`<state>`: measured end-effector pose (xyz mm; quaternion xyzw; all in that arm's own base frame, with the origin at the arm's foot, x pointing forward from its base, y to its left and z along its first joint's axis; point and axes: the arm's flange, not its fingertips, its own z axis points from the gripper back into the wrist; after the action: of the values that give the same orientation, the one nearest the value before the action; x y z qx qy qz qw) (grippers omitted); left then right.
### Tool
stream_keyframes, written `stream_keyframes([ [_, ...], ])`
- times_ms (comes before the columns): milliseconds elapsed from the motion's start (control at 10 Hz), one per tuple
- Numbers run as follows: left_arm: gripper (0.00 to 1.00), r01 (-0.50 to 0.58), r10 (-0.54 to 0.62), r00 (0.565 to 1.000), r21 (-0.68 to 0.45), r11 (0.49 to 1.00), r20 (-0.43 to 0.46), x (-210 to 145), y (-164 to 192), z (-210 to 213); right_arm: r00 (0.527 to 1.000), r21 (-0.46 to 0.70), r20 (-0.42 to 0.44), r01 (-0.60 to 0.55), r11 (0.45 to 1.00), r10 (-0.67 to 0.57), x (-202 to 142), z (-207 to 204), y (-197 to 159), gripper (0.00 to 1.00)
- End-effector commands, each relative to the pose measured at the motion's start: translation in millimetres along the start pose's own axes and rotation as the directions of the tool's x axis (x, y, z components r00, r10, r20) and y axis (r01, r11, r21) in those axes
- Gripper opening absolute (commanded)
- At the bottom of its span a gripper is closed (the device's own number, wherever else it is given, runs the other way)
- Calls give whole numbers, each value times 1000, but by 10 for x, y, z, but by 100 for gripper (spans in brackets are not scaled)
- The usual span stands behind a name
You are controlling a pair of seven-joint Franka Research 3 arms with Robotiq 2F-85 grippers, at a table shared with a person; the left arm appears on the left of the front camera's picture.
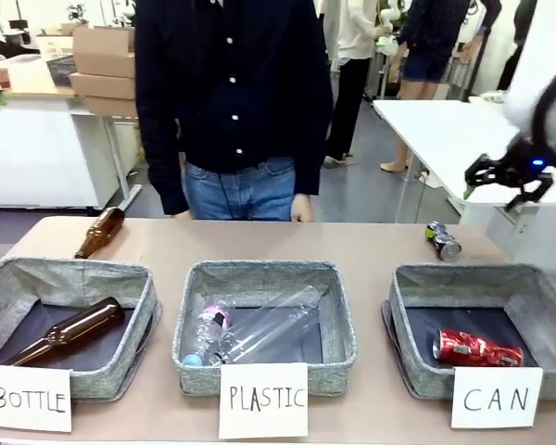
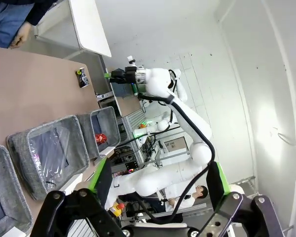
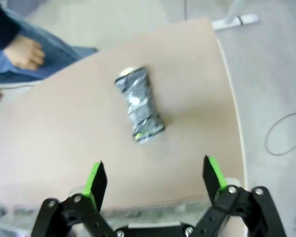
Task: Sort the can waste into the basket.
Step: Pick up the can waste from the table and place it in the right Fabric basket.
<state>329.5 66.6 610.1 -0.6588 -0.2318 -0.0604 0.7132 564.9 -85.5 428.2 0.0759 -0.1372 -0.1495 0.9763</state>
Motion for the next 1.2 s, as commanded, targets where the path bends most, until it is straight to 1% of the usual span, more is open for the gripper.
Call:
stream_keyframes([
  [0, 100, -2, 2, 1000, -20, 1000, 5, -7, -41, -10, 999, -60, -39, -31, 998, 29, 254, -162, 58, 100],
  [200, 100, -2, 2, 1000, -20, 1000, 5, -7, -41, -10, 991, -43, -112, -81, 996, 76, 266, -469, 75, 100],
  [300, 100, -2, 2, 1000, -20, 1000, 5, -7, -41, -10, 987, -41, -126, -104, 994, 98, 263, -582, 96, 100],
  [400, 100, -2, 2, 1000, -20, 1000, 5, -7, -41, -10, 976, 2, -162, -147, 989, 146, 246, -659, 148, 100],
  [600, 100, -2, 2, 1000, -20, 1000, 5, -7, -41, -10, 952, 27, -212, -219, 975, 220, 244, -836, 221, 100],
  [700, 100, -2, 2, 1000, -20, 1000, 5, -7, -41, -10, 932, 102, -232, -261, 960, 278, 250, -921, 277, 100],
  [800, 100, -2, 2, 1000, -20, 1000, 5, -7, -41, -10, 928, 94, -217, -290, 952, 304, 266, -1020, 327, 100],
  [900, 100, -2, 2, 1000, -20, 1000, 5, -7, -41, -10, 929, 78, -216, -291, 954, 301, 304, -1104, 346, 100],
  [1100, 100, -2, 2, 1000, -20, 1000, 5, -7, -41, -10, 940, 29, -173, -295, 955, 295, 361, -1233, 371, 100],
])
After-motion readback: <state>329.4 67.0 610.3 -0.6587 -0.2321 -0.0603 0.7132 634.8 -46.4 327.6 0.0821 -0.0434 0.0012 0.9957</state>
